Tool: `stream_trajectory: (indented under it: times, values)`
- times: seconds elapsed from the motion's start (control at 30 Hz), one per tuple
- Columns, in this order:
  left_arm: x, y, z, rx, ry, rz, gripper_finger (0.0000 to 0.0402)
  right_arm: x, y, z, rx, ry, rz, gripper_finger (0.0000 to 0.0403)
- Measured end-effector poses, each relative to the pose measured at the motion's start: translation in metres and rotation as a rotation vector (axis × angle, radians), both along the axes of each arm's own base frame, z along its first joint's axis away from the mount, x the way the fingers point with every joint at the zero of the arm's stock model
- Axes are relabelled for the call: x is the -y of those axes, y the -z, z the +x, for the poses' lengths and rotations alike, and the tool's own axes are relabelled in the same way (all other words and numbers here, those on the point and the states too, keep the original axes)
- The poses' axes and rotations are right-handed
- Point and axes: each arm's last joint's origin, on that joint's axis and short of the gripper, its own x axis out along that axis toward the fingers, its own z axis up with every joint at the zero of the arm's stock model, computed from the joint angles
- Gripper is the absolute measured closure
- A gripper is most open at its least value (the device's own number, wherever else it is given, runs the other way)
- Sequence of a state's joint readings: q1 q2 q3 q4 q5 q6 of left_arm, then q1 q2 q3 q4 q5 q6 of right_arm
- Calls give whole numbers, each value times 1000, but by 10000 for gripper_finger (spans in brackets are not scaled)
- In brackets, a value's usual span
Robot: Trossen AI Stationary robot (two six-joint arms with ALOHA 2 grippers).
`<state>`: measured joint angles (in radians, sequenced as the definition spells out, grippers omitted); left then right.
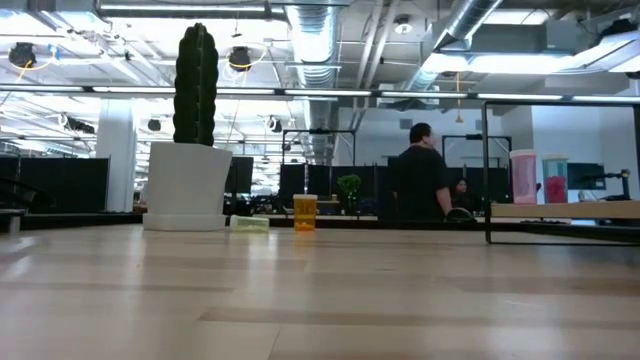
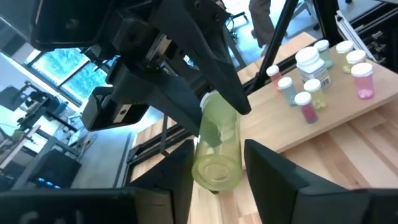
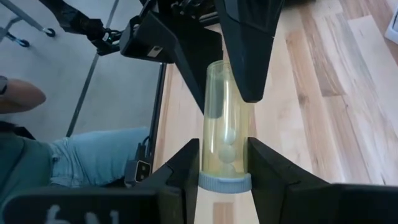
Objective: Pick and place medicine bottles onto shelf by color
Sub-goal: Put the yellow pill bottle on the shelf
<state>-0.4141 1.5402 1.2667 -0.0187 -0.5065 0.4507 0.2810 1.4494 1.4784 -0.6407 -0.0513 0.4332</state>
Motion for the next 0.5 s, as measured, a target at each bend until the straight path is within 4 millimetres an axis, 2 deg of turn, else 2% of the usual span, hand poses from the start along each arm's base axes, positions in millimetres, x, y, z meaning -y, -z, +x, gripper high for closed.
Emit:
stream_trajectory:
  times: [0.27, 0.4, 0.5]
  values:
    - [0, 0, 0, -3, 16, -5, 332, 0, 0, 0, 6, -30, -30, 274]
    - [1, 0, 0, -2, 34, -14, 333, 0, 0, 0, 5, -33, -27, 270]
    - [1, -1, 0, 5, 34, -32, 322, 1, -4, -2, -7, -35, -29, 251]
